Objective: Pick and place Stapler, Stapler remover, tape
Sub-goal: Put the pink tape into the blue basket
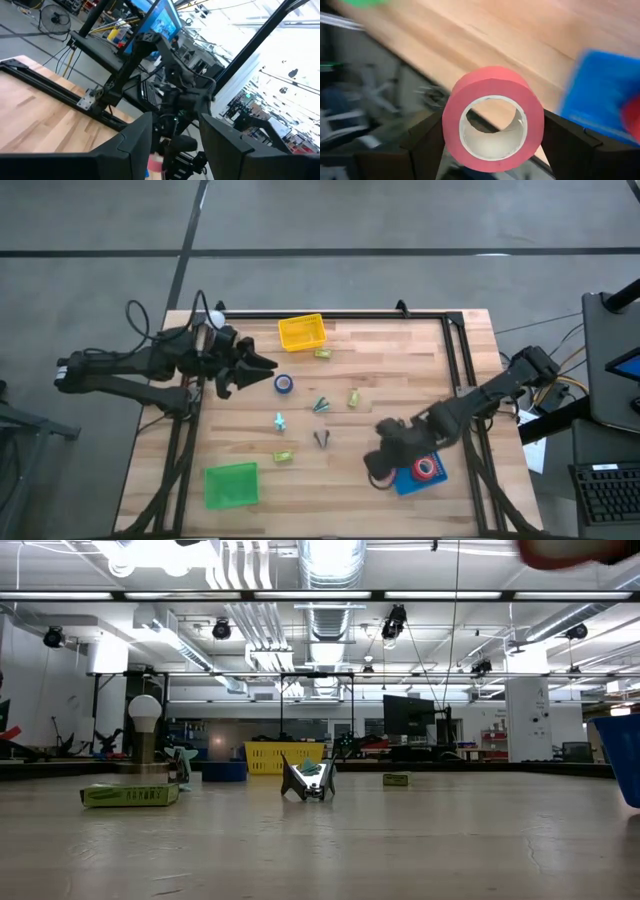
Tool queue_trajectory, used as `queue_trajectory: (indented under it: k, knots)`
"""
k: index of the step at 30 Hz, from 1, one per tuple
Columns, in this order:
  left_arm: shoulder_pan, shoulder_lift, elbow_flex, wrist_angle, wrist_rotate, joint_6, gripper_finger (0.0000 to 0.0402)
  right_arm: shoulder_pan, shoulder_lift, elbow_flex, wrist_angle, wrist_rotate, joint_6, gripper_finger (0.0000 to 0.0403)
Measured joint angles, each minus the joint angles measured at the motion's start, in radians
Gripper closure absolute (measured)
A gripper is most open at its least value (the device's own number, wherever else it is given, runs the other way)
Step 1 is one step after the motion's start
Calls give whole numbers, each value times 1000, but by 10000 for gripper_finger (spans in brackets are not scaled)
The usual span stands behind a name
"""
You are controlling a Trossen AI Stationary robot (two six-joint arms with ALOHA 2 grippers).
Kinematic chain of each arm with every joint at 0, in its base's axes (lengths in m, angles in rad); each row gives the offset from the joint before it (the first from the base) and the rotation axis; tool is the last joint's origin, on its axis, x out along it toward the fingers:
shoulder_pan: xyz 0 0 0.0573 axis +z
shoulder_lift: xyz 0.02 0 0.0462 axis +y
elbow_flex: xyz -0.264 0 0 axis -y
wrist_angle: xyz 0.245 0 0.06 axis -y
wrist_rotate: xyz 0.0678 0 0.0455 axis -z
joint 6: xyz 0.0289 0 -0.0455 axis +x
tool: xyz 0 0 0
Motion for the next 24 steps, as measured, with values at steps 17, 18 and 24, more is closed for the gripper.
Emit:
queue_trajectory:
  k: [17, 18, 24]
  knots:
    - [0, 53, 0, 3, 1, -30, 234, 77, 122, -69, -137, -28, 158, 122]
    - [0, 53, 0, 3, 1, -30, 234, 77, 130, -69, -150, -36, 157, 123]
    - [0, 48, 1, 3, 5, -30, 234, 77, 174, -73, -144, -53, 139, 116]
